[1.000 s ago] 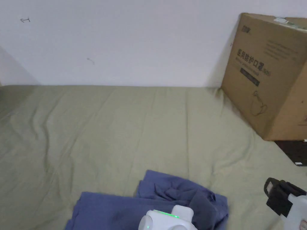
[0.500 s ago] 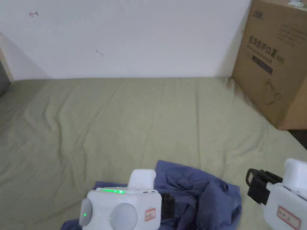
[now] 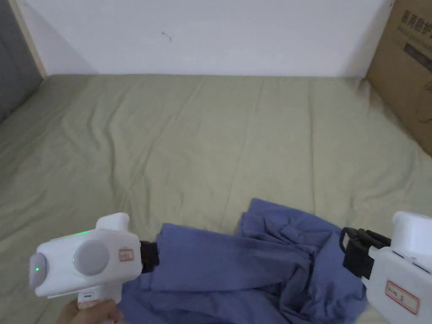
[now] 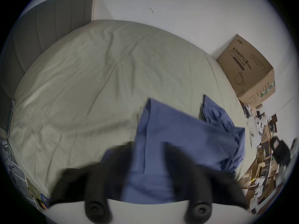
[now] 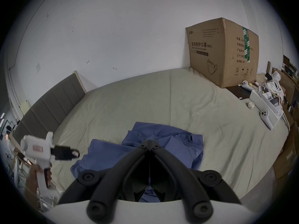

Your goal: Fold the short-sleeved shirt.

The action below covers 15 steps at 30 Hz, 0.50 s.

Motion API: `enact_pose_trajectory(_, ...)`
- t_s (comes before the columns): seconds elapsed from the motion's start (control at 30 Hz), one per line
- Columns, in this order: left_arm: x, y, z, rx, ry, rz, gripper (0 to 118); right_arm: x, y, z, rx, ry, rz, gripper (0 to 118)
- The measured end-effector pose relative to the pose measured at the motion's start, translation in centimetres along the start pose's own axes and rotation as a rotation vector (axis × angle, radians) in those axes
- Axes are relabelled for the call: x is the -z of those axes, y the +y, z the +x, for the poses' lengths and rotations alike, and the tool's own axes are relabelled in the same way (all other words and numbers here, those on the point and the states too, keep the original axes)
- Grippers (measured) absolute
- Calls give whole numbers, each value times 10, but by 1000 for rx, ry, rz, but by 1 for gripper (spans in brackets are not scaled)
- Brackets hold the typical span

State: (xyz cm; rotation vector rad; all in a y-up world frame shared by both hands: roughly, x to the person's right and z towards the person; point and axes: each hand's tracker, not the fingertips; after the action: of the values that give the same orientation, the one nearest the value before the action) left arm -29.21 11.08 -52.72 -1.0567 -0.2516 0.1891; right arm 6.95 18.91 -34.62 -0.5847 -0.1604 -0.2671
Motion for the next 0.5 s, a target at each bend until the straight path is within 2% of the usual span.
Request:
enact_pose_trajectory(0.03,7,12,0,-14,-2,8,80,3,-1,1,-2,-4,-8,2)
enact_pose_trajectory(0.07,14,24,2,-13,-2,6,98,5,-3,2,-3,-9,-16,2)
enact_pose_trajectory(0.17,37,57,15,-29,6,-9,98,13,-7,7,3,-20,-43,2)
enact_pose_trajectory(0.37,113,81,47,58,53,-165,97,27,-17,23,18,-61,-98,2)
enact_pose_trajectory(0.4,124,79,49,65,57,-186,96,29,-19,27,19,-66,-103,2)
enact_pose_trajectory(0.47,141,70,52,74,124,-223,84,31,-21,33,26,-84,-118,2)
enact_pose_trajectory(0.5,140,63,53,130,160,-176,82,33,-22,38,30,-92,-124,2)
